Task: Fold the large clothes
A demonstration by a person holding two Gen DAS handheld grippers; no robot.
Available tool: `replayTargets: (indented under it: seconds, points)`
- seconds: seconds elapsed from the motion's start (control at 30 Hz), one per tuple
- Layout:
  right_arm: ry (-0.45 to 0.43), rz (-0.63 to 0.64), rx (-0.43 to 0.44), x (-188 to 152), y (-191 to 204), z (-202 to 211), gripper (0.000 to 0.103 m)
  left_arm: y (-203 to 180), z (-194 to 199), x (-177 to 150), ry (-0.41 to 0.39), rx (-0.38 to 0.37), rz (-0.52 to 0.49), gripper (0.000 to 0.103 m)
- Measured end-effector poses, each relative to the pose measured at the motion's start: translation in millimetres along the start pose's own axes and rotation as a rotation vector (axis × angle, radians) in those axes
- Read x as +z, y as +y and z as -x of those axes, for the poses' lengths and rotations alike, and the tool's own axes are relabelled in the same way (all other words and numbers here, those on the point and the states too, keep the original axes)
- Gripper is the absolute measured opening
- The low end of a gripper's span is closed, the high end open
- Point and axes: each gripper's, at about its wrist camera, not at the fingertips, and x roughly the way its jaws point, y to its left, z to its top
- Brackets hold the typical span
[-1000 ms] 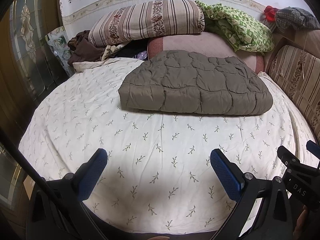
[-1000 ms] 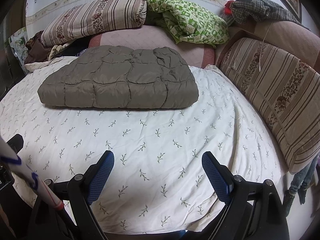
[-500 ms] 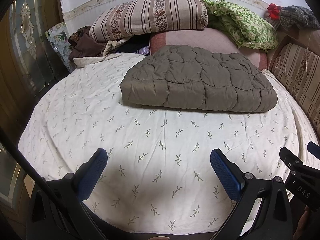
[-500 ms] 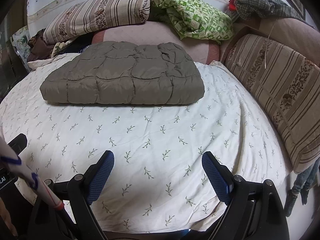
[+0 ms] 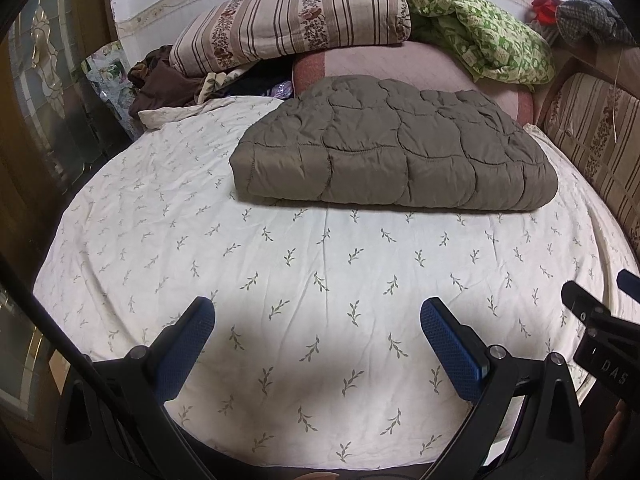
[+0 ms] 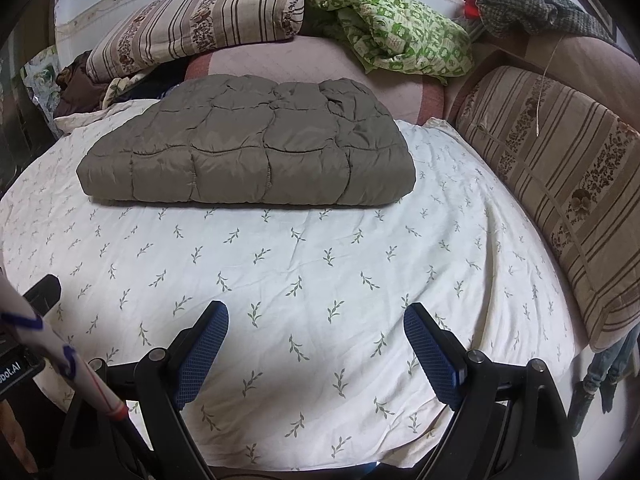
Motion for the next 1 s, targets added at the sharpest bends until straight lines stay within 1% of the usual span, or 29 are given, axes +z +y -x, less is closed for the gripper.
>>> replayTargets:
  seconds: [0.17, 0.33, 0.57, 0.73, 1.0]
  points:
    - [0.010, 0.004, 0.001, 2.4, 0.3, -4.9, 0.092, 0.4, -1.7, 0.2, 0.000, 0.003, 0.001, 0.102]
    - [0.013, 0.015, 0.004, 3.3, 5.0, -8.0, 0.092, 2.1, -10.4, 1.5, 0.025, -0.004, 0.009, 0.102]
    - [0.028, 0.020, 0.010, 3.2, 6.6, -15.6, 0.092, 1.1, -17.2, 0.8, 0.040, -0.012, 0.005, 0.102]
    - [0.022, 0.018, 0.014, 2.7, 7.0, -16.4, 0.092, 1.7, -21.0, 0.5, 0.055, -0.023, 0.010, 0.102]
    - [0.027, 0.019, 0.015, 3.1, 8.0, -20.6, 0.092, 2.3, -22.3, 0.7, 0.058, -0.025, 0.009, 0.102]
